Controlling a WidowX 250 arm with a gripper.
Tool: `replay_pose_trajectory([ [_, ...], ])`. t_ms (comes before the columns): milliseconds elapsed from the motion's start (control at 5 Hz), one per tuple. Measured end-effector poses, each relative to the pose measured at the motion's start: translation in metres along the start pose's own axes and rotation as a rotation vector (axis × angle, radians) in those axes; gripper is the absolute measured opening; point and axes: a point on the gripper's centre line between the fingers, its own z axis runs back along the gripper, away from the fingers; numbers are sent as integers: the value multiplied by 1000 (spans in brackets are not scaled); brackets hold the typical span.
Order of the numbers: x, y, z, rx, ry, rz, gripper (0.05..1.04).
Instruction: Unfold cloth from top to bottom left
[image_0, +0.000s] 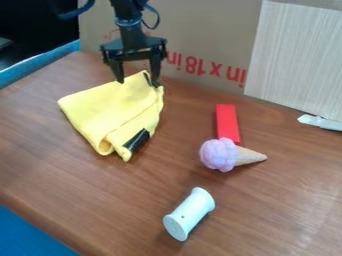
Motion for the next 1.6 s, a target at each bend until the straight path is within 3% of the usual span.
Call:
replay_pose_trajectory([
  [200, 2, -10, 5, 9, -20, -5, 1001],
  [400, -1, -10, -10, 35, 0, 3, 1001],
  [800, 5, -17, -16, 49, -16, 21, 967],
  [1400, 9, -16, -21, 56, -36, 40, 147],
  [1600, 6, -16, -24, 55, -32, 38, 59],
])
